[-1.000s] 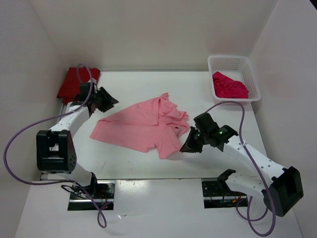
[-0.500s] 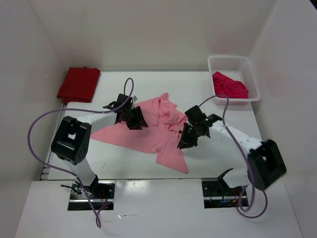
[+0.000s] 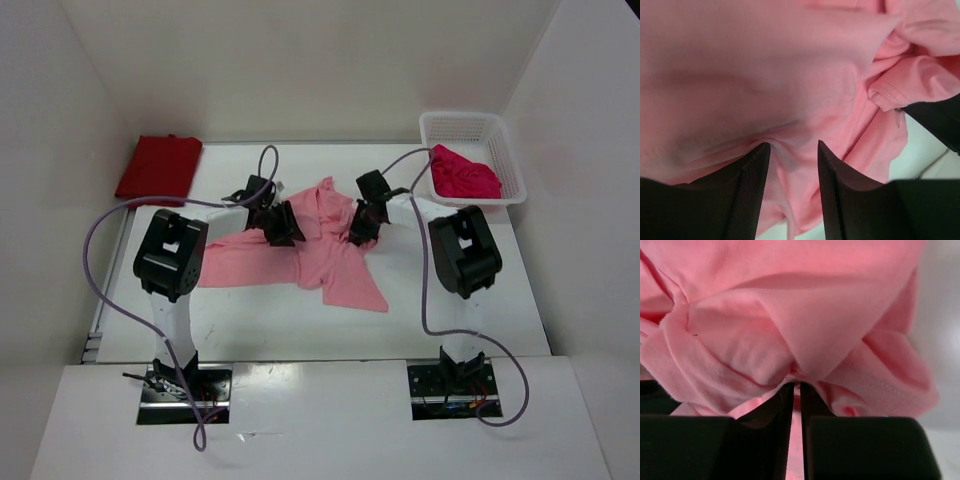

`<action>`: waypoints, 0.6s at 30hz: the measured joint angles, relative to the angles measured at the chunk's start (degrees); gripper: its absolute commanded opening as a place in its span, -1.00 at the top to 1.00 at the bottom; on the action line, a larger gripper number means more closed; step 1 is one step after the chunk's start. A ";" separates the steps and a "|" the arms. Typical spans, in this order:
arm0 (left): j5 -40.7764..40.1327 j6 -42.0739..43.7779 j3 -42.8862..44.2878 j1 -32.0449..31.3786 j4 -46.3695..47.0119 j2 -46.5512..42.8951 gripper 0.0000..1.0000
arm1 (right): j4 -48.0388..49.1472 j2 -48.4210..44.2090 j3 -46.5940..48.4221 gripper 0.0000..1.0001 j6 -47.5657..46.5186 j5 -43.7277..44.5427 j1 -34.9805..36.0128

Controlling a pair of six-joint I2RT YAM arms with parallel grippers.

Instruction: Fold and stack the t-shirts

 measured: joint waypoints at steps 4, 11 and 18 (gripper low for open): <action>-1.64 -1.05 7.39 4.28 0.52 4.70 -0.02 | -0.15 8.15 13.14 0.17 -1.29 0.44 -1.09; -5.92 -1.22 6.49 11.28 -0.33 -0.94 0.29 | 0.63 0.81 10.80 -0.05 -2.14 -0.13 -1.51; -8.02 -1.18 -13.99 14.93 -1.33 -28.50 0.57 | 1.70 -22.86 -11.15 0.89 1.18 -2.58 -1.31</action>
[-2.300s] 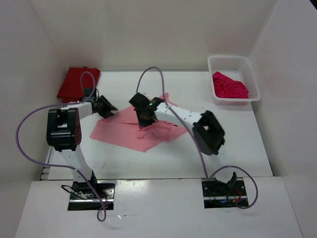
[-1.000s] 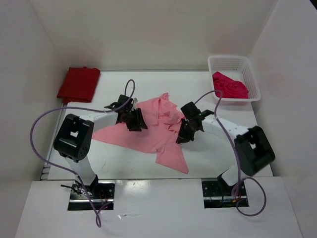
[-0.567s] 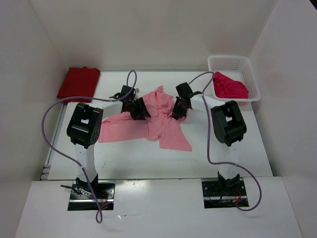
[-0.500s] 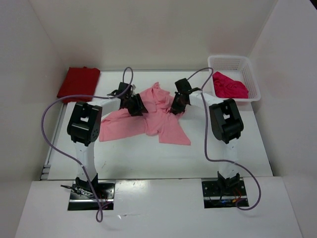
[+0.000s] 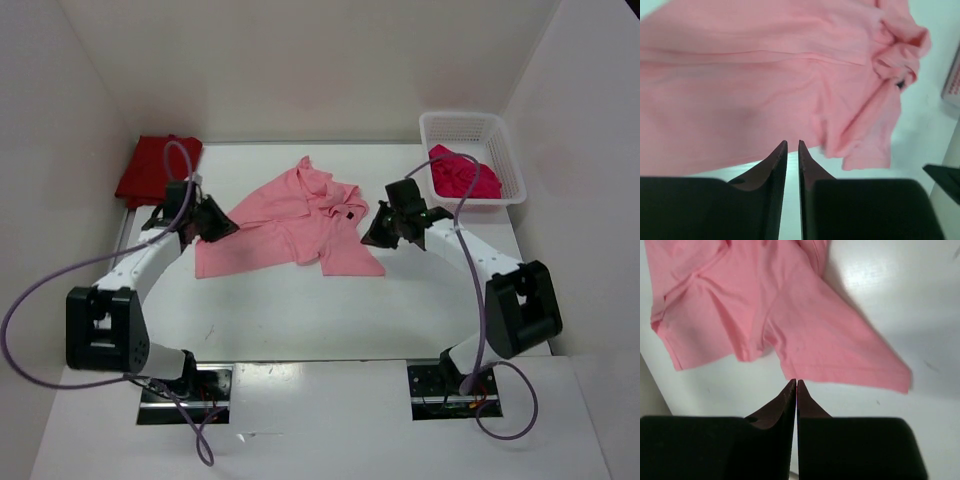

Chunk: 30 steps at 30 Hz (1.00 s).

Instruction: Fold and stack the t-shirts

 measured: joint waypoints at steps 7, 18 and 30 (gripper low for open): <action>-3.04 -1.01 -13.79 12.44 -6.43 -13.84 0.04 | -0.90 -9.73 -11.80 0.73 2.97 -1.88 0.90; -5.92 -9.11 -22.12 24.11 -7.10 -15.37 -0.94 | -1.81 -13.44 -15.93 0.68 2.54 -5.25 0.90; -6.38 -13.66 -24.20 24.06 -0.55 -8.46 0.20 | -1.73 -16.83 -16.06 0.64 0.13 -6.40 0.90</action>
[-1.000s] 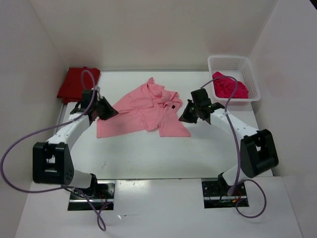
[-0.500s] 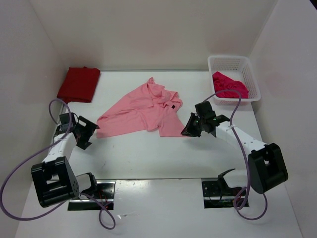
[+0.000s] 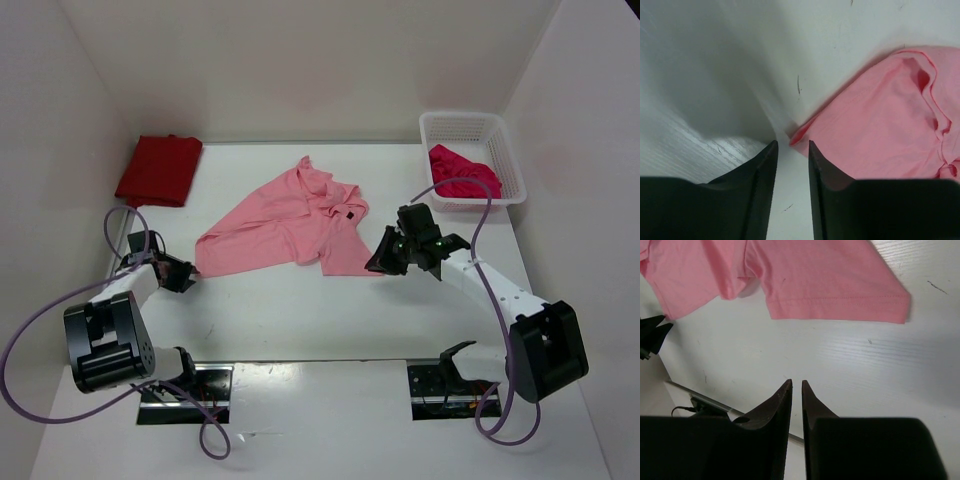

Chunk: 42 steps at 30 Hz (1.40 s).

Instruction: Fold and stack the t-shirts

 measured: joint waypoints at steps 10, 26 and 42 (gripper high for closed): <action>1.22 0.07 -1.18 0.00 4.07 0.98 0.39 | 0.59 0.02 0.00 0.64 -0.15 -0.35 0.00; -0.35 0.61 1.38 0.00 2.89 2.23 1.00 | 0.20 1.31 -1.18 0.09 2.25 5.55 -0.79; 0.48 4.22 12.74 0.00 5.03 10.88 1.00 | 3.69 13.14 -4.28 0.14 7.04 9.33 -3.76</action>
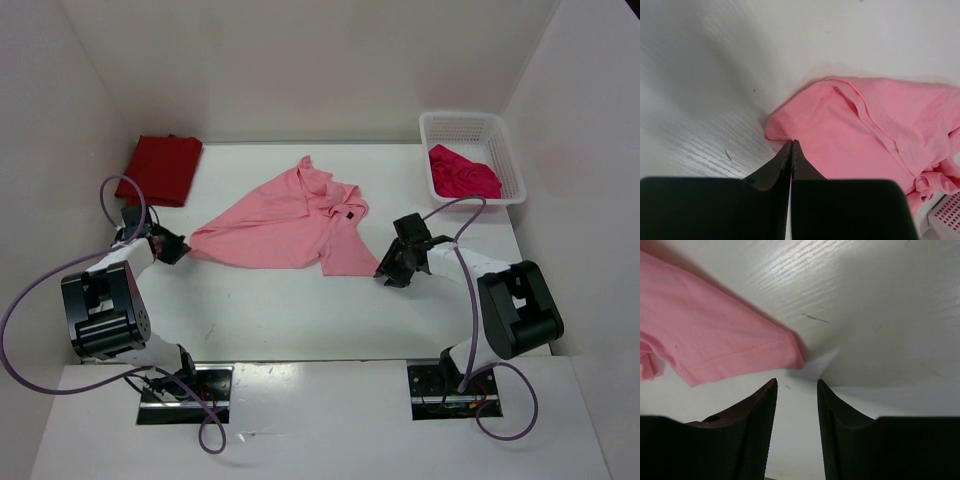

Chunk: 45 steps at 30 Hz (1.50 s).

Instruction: Fold and stack the t-shirts

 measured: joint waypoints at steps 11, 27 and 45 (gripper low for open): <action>2.45 0.61 0.00 0.00 1.42 0.22 1.00 | 2.56 1.38 0.66 0.29 0.37 2.51 -2.21; 3.61 0.57 -0.02 0.00 1.68 0.22 1.00 | 4.42 5.18 3.54 0.47 -1.33 1.64 -2.64; 3.61 0.57 -0.04 0.00 1.86 0.22 1.00 | 1.49 4.61 3.78 0.61 -2.78 0.70 -2.67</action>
